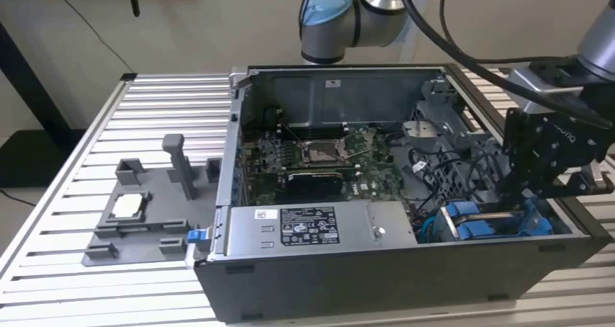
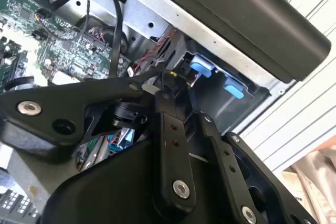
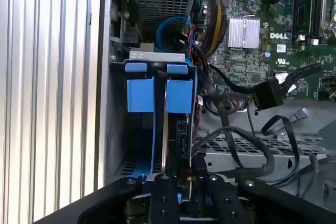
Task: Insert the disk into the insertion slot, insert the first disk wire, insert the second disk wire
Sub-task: 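Insert the first disk wire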
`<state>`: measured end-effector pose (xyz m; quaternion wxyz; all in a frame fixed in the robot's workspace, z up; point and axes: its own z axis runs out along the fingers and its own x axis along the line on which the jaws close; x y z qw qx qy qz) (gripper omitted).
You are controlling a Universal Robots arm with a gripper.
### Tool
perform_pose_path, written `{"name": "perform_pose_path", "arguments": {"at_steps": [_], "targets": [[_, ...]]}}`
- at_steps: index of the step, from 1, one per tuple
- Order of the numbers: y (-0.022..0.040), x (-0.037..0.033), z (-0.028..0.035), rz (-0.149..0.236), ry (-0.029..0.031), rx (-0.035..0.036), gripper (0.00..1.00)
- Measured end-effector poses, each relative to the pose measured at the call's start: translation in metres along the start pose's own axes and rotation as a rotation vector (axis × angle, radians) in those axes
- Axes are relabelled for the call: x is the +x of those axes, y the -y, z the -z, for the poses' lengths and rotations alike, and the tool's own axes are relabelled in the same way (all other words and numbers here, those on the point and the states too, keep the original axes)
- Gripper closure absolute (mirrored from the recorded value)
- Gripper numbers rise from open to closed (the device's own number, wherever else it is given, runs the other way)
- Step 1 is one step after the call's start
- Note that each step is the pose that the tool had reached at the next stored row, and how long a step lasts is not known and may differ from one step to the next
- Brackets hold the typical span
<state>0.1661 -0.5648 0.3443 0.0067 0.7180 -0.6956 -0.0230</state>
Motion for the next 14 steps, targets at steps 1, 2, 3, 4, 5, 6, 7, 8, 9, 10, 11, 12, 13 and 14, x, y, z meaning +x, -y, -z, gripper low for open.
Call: {"name": "perform_pose_path", "arguments": {"at_steps": [1, 2, 3, 4, 5, 6, 7, 8, 9, 10, 11, 12, 13, 14], "targets": [[-0.0002, -0.0001, 0.0038, 0.000, -0.0005, 0.0000, 0.73], [-0.0003, -0.0001, 0.0074, 0.000, -0.0001, 0.0000, 0.73], [-0.0005, -0.0003, 0.0117, 0.000, -0.0006, 0.0001, 0.73], [-0.0007, -0.0003, 0.0152, 0.000, -0.0004, 0.0000, 0.73], [-0.0008, -0.0004, 0.0188, 0.000, -0.0005, 0.0001, 0.73], [-0.0009, -0.0005, 0.0223, 0.000, -0.0005, 0.0001, 0.73], [-0.0011, -0.0006, 0.0256, 0.000, -0.0004, 0.0000, 0.73], [-0.0012, -0.0008, 0.0296, 0.000, -0.0005, 0.0001, 0.73], [-0.0014, -0.0009, 0.0336, 0.000, -0.0005, 0.0000, 0.73], [-0.0016, -0.0010, 0.0374, 0.000, -0.0005, 0.0000, 0.73], [-0.0017, -0.0011, 0.0412, 0.000, -0.0007, 0.0001, 0.73], [-0.0019, -0.0011, 0.0448, 0.000, -0.0004, 0.0001, 0.73], [-0.0020, -0.0012, 0.0490, 0.000, -0.0005, 0.0001, 0.73], [-0.0022, -0.0013, 0.0525, 0.000, -0.0008, 0.0001, 0.73]]}}
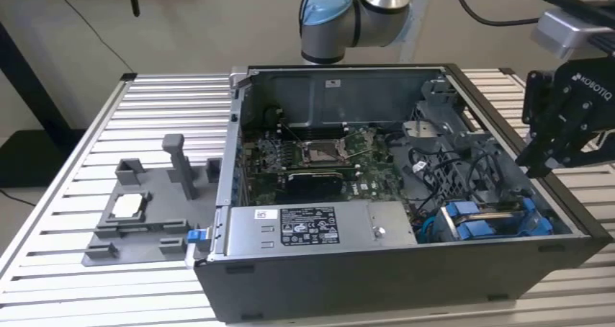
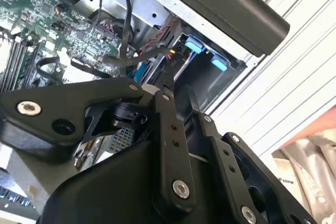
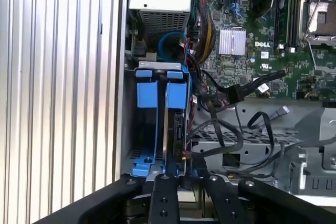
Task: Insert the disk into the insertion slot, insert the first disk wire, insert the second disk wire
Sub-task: 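Insert the first disk wire, then insert the second disk wire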
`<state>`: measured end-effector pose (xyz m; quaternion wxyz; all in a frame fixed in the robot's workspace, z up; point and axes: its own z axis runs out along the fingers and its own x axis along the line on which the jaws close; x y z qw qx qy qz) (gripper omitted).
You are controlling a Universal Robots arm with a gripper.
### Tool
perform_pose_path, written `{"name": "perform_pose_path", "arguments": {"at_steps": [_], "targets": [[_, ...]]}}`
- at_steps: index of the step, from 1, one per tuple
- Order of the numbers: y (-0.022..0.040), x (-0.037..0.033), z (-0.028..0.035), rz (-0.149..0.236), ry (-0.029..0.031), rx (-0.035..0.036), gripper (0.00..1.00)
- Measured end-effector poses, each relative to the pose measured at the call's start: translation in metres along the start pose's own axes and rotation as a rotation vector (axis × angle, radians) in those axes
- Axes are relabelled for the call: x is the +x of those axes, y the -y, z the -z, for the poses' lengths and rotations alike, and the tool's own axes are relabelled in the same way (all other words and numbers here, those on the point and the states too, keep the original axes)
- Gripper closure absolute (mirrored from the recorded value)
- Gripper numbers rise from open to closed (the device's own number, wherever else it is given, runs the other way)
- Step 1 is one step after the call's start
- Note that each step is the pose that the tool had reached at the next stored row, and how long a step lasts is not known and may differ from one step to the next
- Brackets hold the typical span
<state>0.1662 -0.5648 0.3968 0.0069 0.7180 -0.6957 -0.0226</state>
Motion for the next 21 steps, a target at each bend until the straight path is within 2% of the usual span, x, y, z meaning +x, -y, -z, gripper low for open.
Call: {"name": "perform_pose_path", "arguments": {"at_steps": [4, 5, 13, 15, 21], "targets": [[0.0000, -0.0006, 0.0010, 0.000, 0.0006, 0.0000, 0.73], [0.0001, -0.0026, 0.0010, 0.000, 0.0004, -0.0001, 0.73], [0.0011, -0.0353, 0.0004, 0.000, 0.0002, -0.0001, 0.73], [-0.0001, -0.0391, 0.0003, 0.000, 0.0001, 0.0000, 0.73], [-0.0264, -0.0399, -0.0009, 0.000, 0.0002, 0.0012, 0.73]]}}
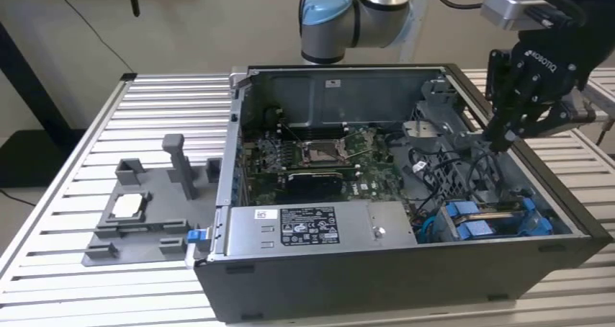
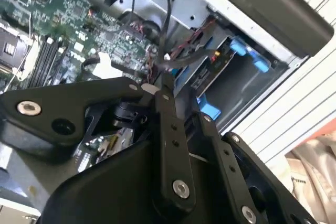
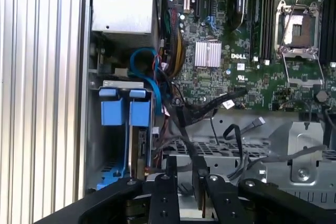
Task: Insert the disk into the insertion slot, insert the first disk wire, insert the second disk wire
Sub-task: 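Insert the second disk wire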
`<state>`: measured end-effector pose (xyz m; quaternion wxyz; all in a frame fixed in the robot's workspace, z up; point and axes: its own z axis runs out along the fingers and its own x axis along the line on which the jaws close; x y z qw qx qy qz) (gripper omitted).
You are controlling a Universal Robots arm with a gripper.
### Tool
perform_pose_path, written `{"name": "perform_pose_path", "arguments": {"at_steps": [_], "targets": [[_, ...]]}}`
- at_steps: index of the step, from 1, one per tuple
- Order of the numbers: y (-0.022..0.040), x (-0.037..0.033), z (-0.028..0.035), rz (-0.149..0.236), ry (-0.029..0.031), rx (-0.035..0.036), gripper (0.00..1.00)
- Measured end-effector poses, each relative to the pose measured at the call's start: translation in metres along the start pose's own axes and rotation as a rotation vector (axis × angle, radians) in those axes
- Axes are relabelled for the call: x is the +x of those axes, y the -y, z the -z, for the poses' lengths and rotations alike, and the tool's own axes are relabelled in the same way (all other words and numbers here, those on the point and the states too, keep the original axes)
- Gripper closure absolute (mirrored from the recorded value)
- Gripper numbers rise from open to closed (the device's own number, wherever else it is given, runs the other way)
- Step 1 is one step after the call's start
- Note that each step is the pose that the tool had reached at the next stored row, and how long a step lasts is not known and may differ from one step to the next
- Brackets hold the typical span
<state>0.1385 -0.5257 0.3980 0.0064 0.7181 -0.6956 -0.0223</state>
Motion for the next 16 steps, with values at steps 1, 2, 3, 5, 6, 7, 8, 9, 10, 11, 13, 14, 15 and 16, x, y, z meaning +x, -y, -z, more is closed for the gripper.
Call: {"name": "perform_pose_path", "arguments": {"at_steps": [1, 2, 3, 5, 6, 7, 8, 9, 10, 11, 13, 14, 15, 16], "targets": [[-0.0047, -0.0001, -0.0002, 0.000, 0.0000, 0.0005, 0.73], [-0.0091, -0.0003, -0.0003, 0.000, -0.0001, 0.0010, 0.73], [-0.0139, -0.0004, -0.0006, 0.000, -0.0001, 0.0015, 0.73], [-0.0230, -0.0007, -0.0009, 0.000, -0.0001, 0.0025, 0.73], [-0.0274, -0.0009, -0.0011, 0.000, -0.0002, 0.0031, 0.73], [-0.0306, -0.0010, -0.0012, 0.001, -0.0003, 0.0038, 0.73], [-0.0323, -0.0010, -0.0013, 0.002, -0.0004, 0.0046, 0.73], [-0.0340, -0.0010, -0.0014, 0.003, -0.0005, 0.0073, 0.73], [-0.0358, -0.0011, -0.0018, 0.004, -0.0011, 0.0152, 0.73], [-0.0372, -0.0011, -0.0022, 0.005, -0.0014, 0.0304, 0.73], [-0.0396, -0.0012, -0.0025, 0.007, -0.0027, 0.0641, 0.73], [-0.0412, -0.0012, -0.0027, 0.007, -0.0033, 0.0820, 0.73], [-0.0434, -0.0013, -0.0030, 0.008, -0.0038, 0.0928, 0.73], [-0.0457, -0.0014, -0.0032, 0.008, -0.0048, 0.0994, 0.73]]}}
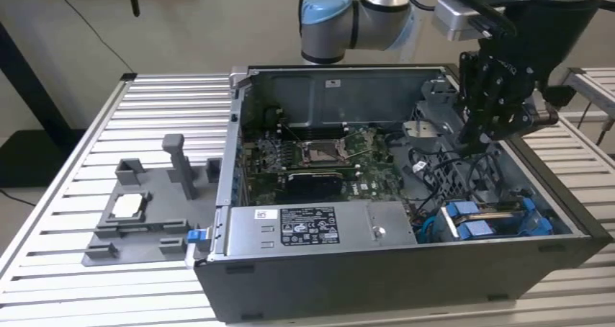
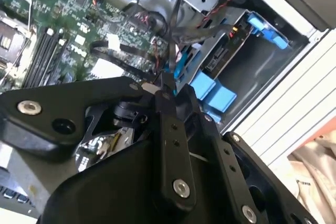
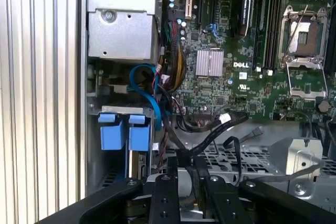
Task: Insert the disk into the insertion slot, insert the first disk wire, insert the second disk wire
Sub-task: 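Insert the second disk wire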
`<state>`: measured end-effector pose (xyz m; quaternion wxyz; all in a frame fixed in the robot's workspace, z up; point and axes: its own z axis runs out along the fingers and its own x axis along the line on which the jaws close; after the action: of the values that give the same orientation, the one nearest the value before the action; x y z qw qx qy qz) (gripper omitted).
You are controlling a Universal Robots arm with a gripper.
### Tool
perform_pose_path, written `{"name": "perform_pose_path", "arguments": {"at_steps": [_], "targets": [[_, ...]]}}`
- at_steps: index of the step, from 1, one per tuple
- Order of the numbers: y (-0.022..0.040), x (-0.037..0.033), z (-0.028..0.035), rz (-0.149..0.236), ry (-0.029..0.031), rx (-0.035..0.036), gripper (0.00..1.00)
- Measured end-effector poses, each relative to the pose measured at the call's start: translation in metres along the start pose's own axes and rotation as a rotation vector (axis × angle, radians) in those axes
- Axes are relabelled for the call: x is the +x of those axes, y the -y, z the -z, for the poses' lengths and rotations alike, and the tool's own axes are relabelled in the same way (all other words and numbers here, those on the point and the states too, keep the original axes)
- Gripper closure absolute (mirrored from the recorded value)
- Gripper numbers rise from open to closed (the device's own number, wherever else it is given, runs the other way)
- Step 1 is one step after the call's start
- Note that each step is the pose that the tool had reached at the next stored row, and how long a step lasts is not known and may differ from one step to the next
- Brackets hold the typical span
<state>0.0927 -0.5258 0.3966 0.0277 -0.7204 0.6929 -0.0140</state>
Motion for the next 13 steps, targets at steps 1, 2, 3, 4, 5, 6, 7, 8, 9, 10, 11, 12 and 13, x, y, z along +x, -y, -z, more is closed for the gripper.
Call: {"name": "perform_pose_path", "arguments": {"at_steps": [1, 2, 3, 4, 5, 6, 7, 8, 9, 10, 11, 12, 13], "targets": [[-0.0023, -0.0001, -0.0001, 0.001, -0.0019, 0.0057, 0.73], [-0.0044, -0.0002, -0.0002, 0.001, -0.0045, 0.0108, 0.73], [-0.0065, -0.0003, -0.0003, 0.002, -0.0077, 0.0158, 0.73], [-0.0088, -0.0004, -0.0005, 0.003, -0.0112, 0.0213, 0.73], [-0.0107, -0.0004, -0.0005, 0.003, -0.0145, 0.0259, 0.73], [-0.0124, -0.0005, -0.0007, 0.004, -0.0190, 0.0302, 0.73], [-0.0141, -0.0005, -0.0008, 0.005, -0.0251, 0.0336, 0.73], [-0.0155, -0.0006, -0.0010, 0.006, -0.0318, 0.0363, 0.73], [-0.0169, -0.0008, -0.0013, 0.007, -0.0380, 0.0390, 0.73], [-0.0185, -0.0009, -0.0017, 0.008, -0.0428, 0.0418, 0.73], [-0.0203, -0.0013, -0.0023, 0.009, -0.0463, 0.0453, 0.73], [-0.0224, -0.0021, -0.0032, 0.010, -0.0481, 0.0505, 0.73], [-0.0242, -0.0030, -0.0041, 0.010, -0.0492, 0.0560, 0.73]]}}
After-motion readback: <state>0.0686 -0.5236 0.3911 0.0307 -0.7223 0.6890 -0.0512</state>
